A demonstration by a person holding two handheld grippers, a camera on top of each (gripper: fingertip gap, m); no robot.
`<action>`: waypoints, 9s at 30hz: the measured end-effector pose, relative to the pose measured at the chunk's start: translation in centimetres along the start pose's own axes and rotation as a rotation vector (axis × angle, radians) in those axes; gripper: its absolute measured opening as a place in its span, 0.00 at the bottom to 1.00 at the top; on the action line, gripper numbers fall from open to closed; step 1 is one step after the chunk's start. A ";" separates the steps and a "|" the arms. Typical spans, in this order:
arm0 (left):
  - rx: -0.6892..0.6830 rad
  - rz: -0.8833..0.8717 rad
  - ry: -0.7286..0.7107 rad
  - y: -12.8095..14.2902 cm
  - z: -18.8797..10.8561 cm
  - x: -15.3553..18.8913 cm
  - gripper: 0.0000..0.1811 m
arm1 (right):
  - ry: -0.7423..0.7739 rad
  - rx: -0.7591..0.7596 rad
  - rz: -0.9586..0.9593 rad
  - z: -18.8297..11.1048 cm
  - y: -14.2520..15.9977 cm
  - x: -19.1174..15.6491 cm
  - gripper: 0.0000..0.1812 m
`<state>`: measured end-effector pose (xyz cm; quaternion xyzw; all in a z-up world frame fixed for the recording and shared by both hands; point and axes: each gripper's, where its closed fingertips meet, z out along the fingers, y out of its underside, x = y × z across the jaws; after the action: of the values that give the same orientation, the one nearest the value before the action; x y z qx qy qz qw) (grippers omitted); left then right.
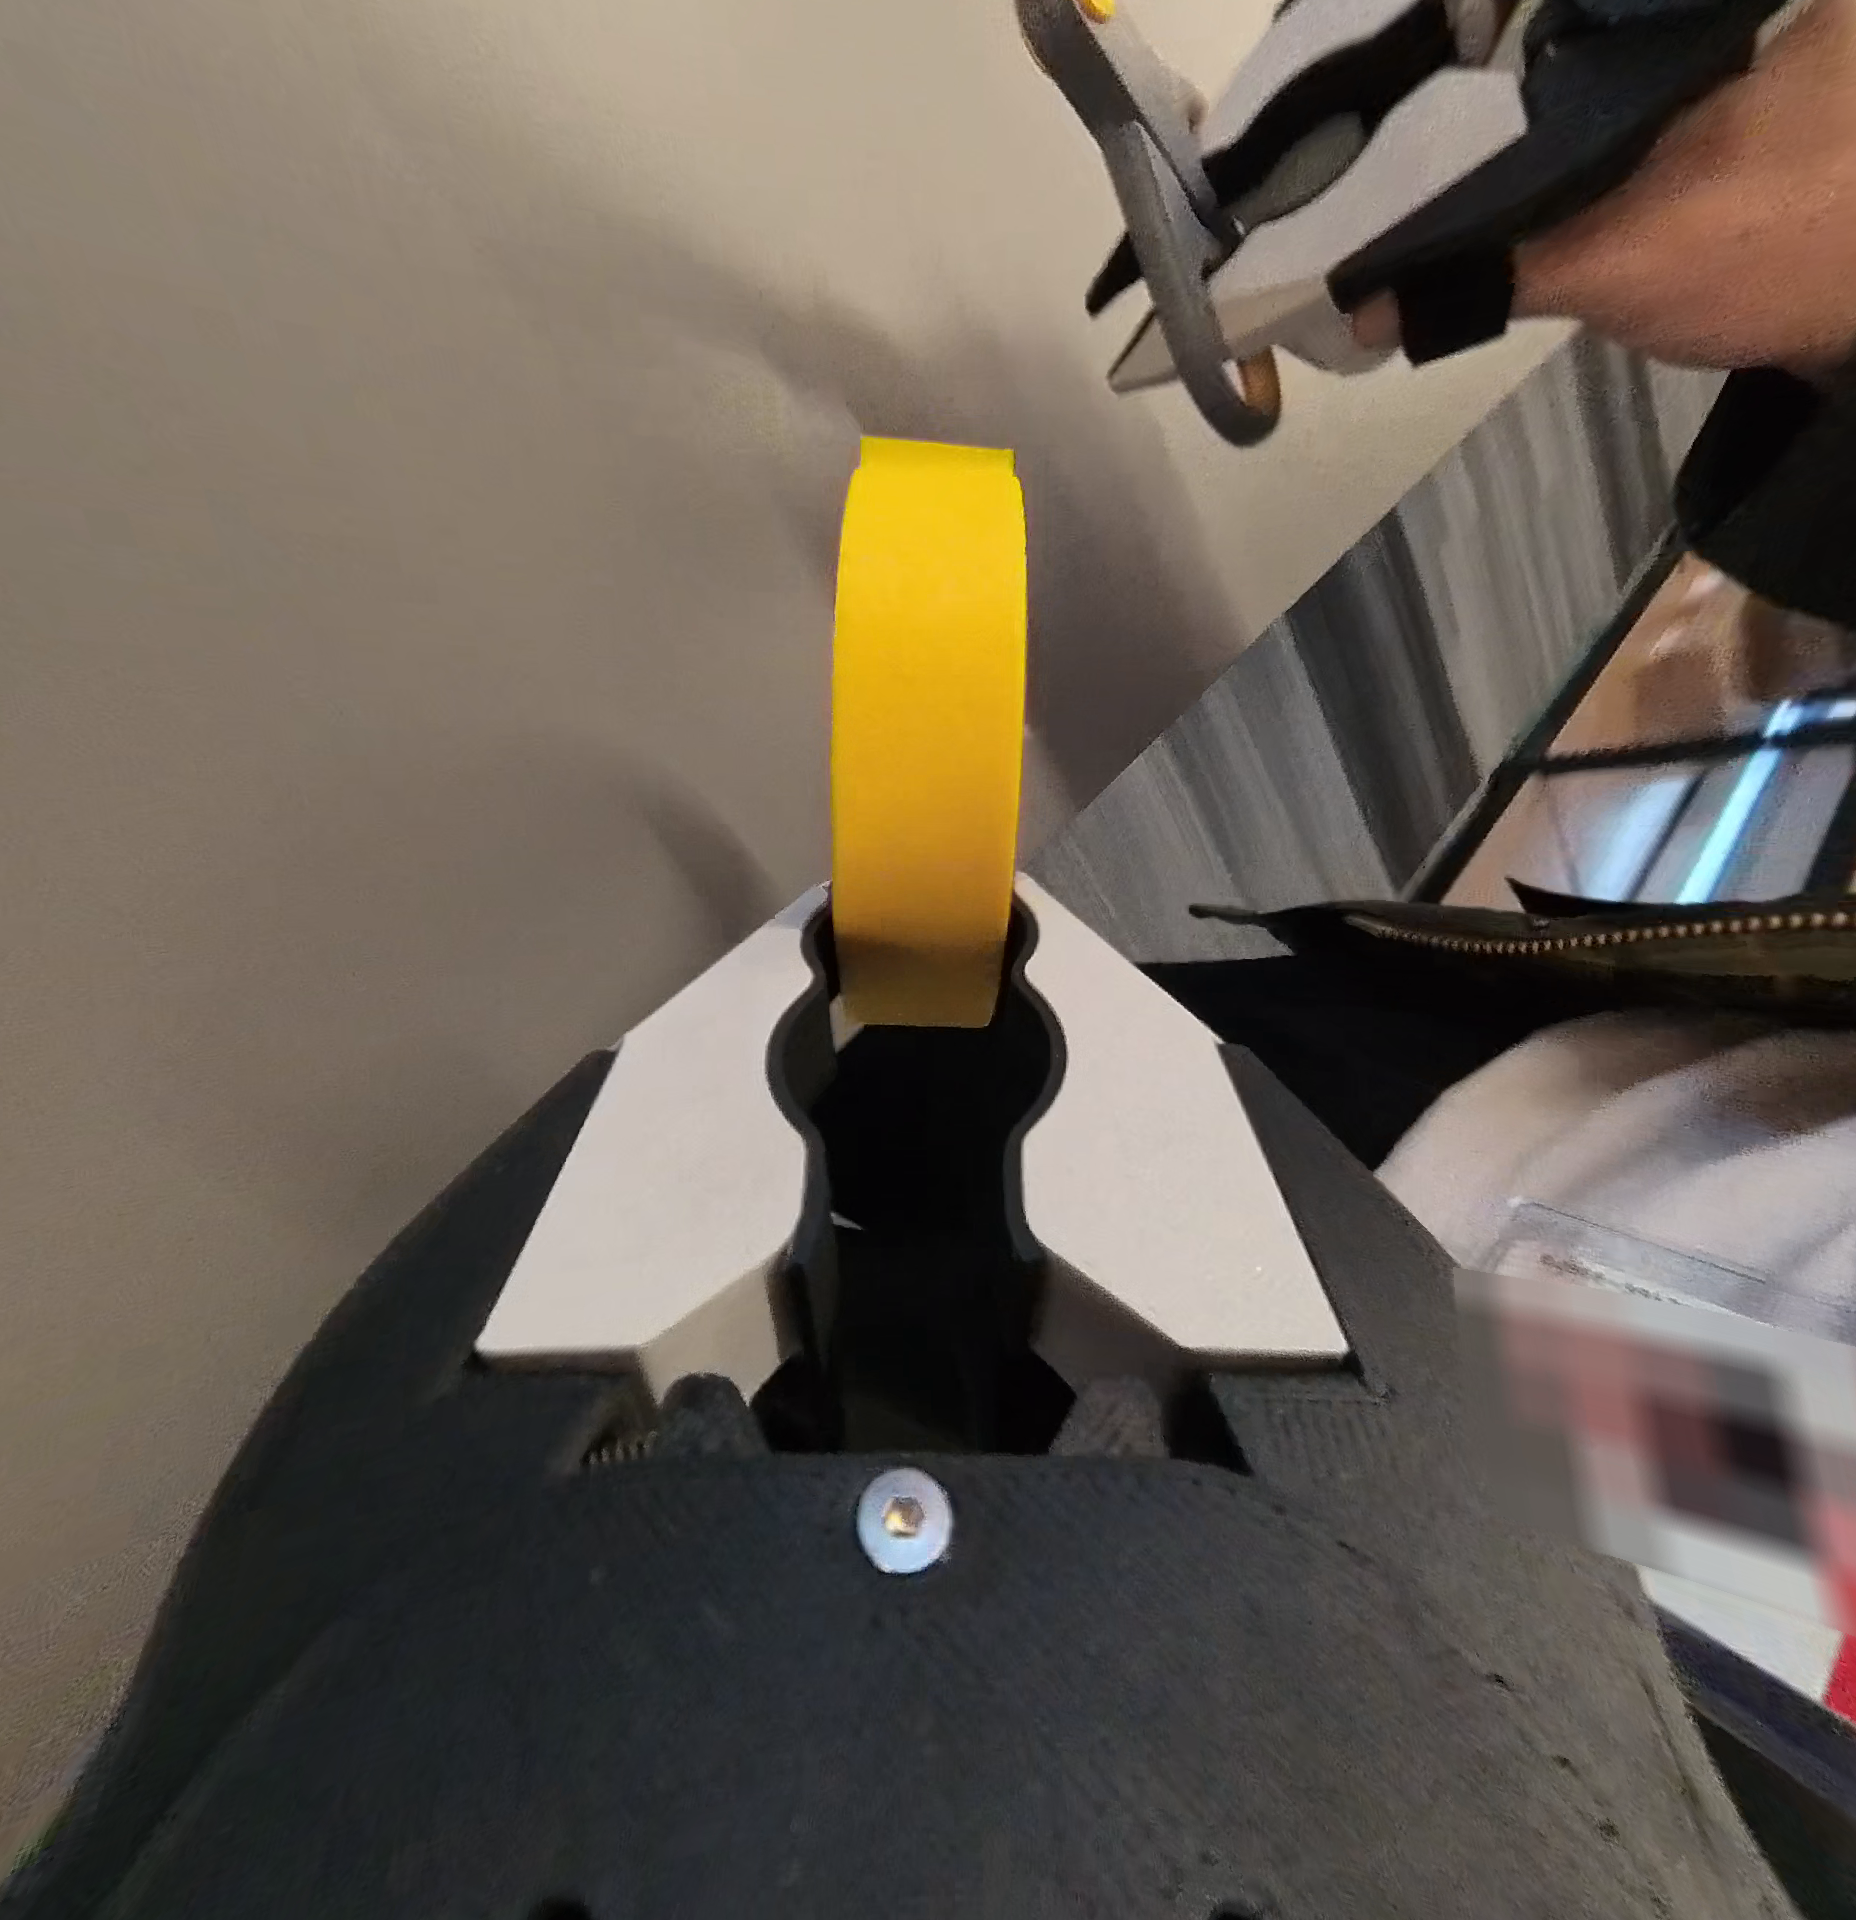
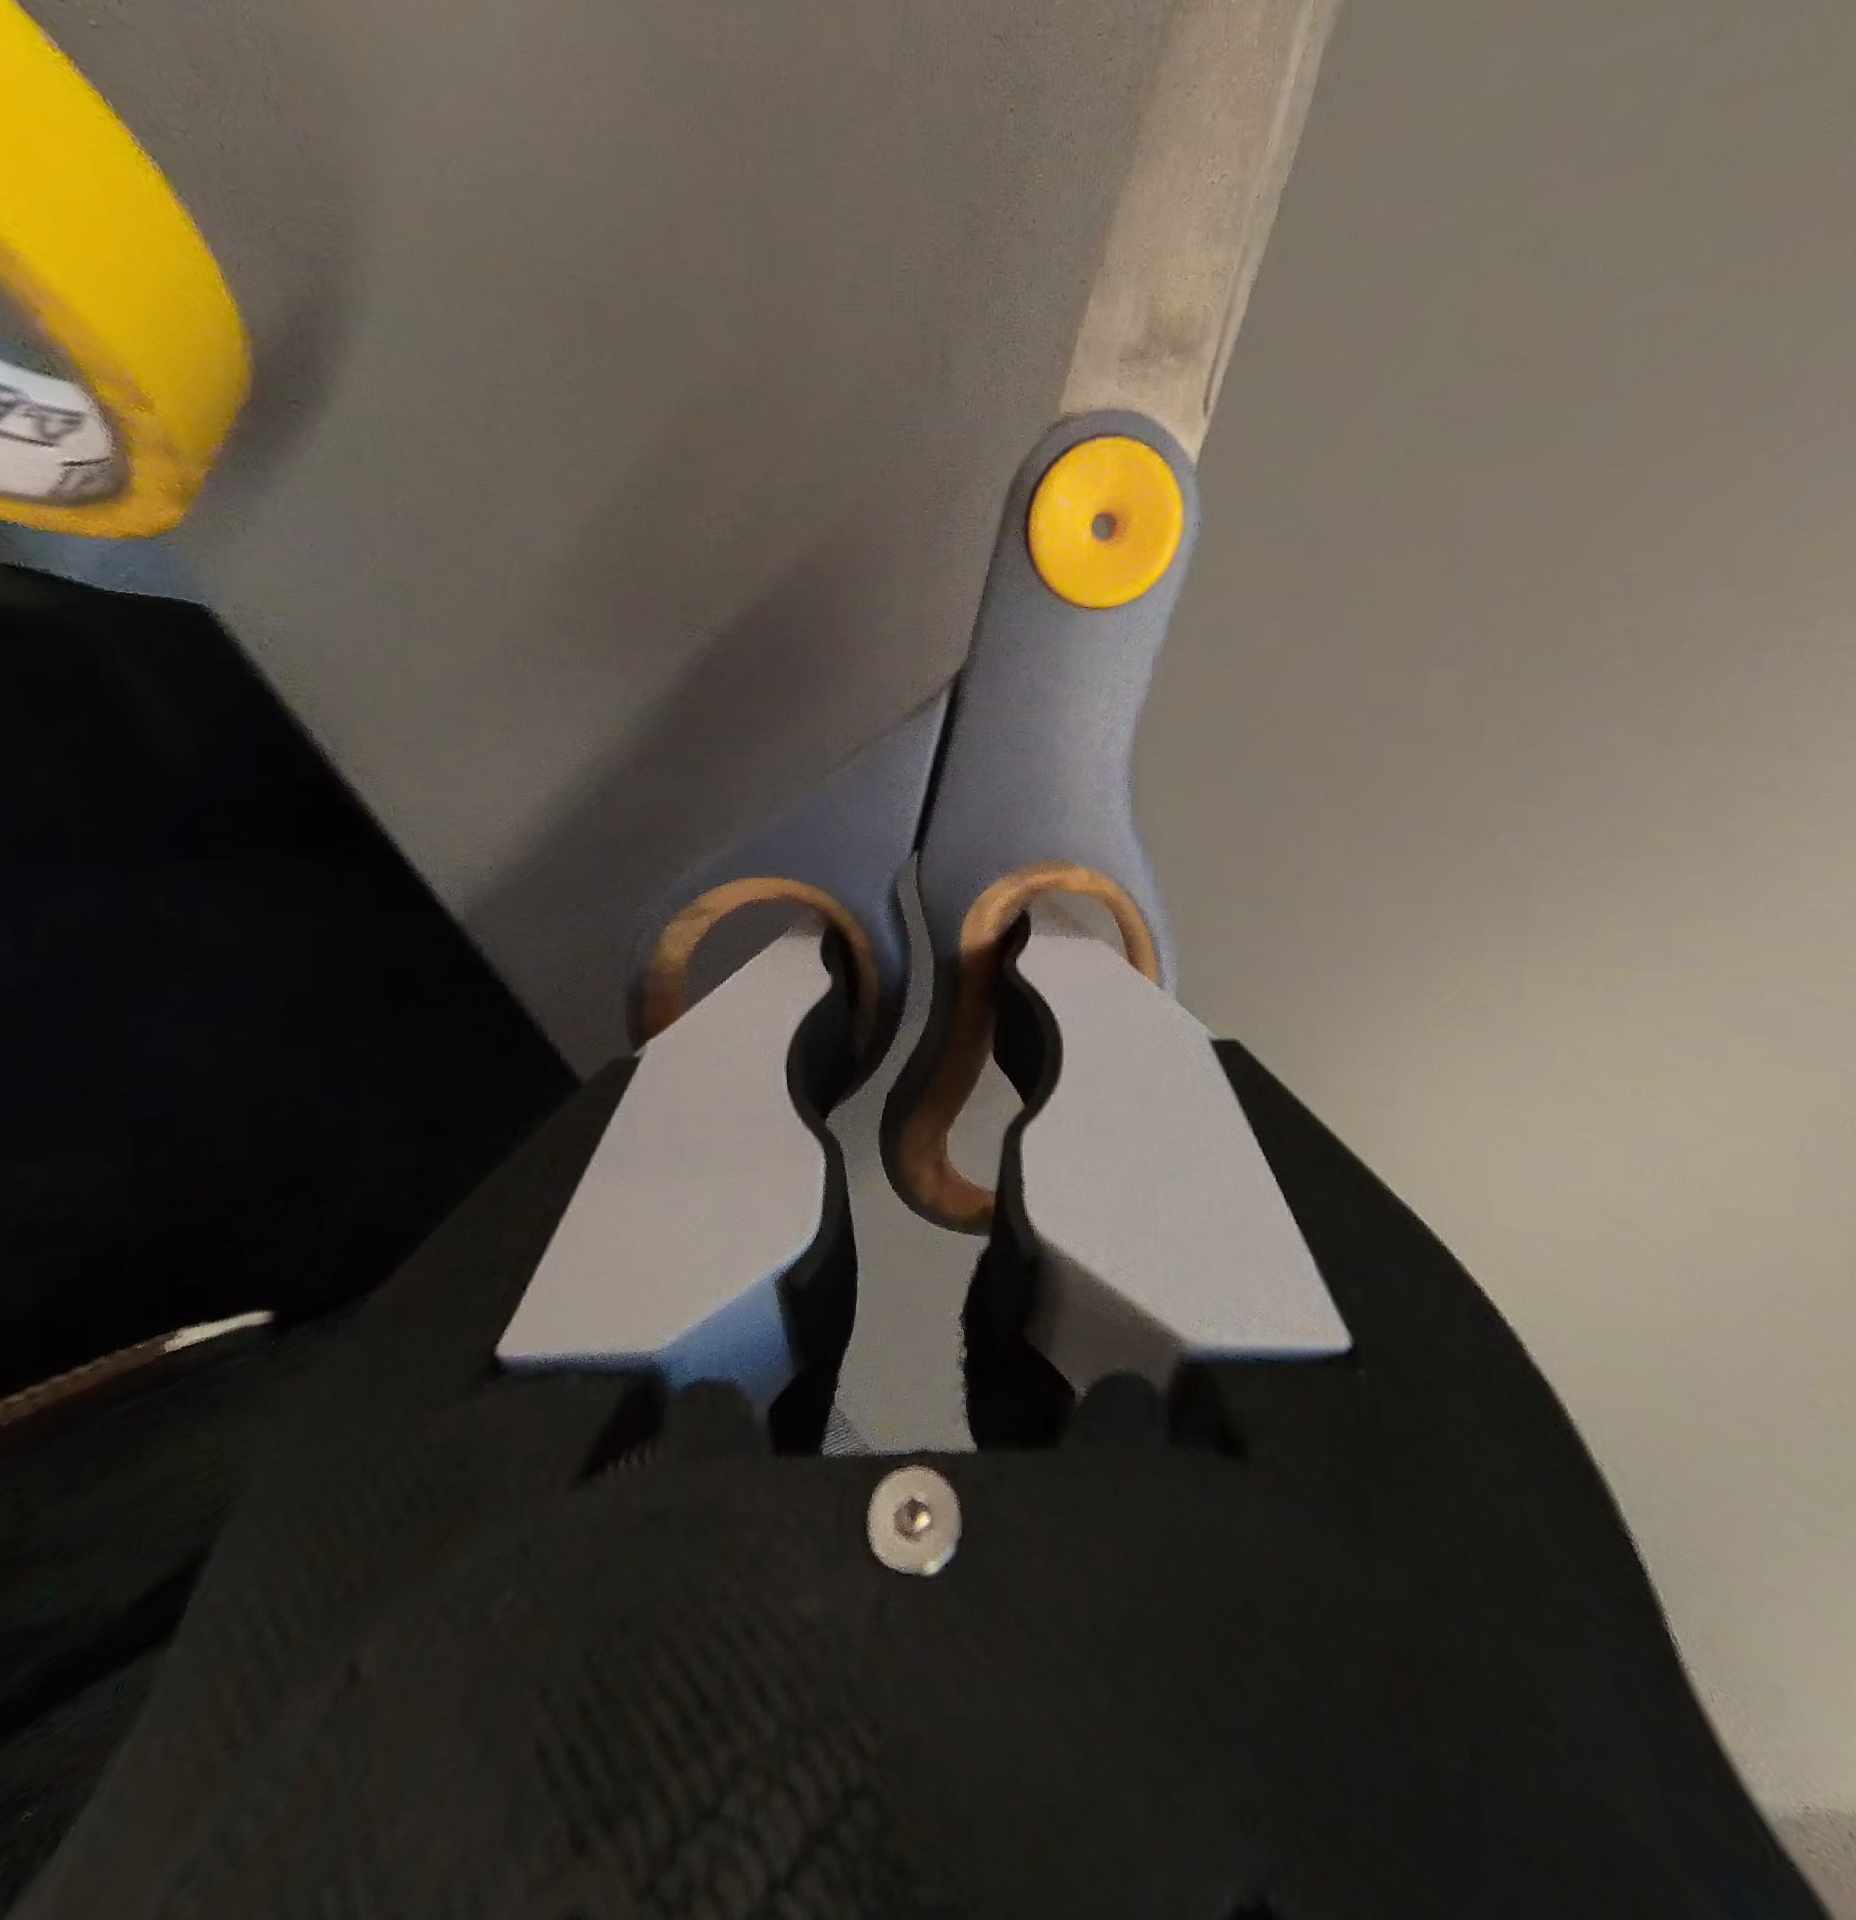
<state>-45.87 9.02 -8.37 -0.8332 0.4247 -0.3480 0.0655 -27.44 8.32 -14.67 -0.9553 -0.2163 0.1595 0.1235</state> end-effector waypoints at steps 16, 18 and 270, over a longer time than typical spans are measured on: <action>-0.023 -0.026 0.078 -5.2 0.7 2.2 0.15 | 0.024 0.009 0.161 0.5 3.2 3.4 0.12; -0.019 -0.034 0.078 -5.3 0.6 2.1 0.15 | 0.056 -0.016 0.147 0.4 3.3 3.6 0.12; 0.236 1.479 -0.139 -7.7 -28.4 -14.3 0.09 | -0.589 1.107 0.185 -3.3 -38.5 -26.3 0.00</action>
<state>-64.48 29.97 8.49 -0.3380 0.8284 -0.2032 0.3977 -63.20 29.57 6.69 -0.6808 -0.0432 0.5139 0.5201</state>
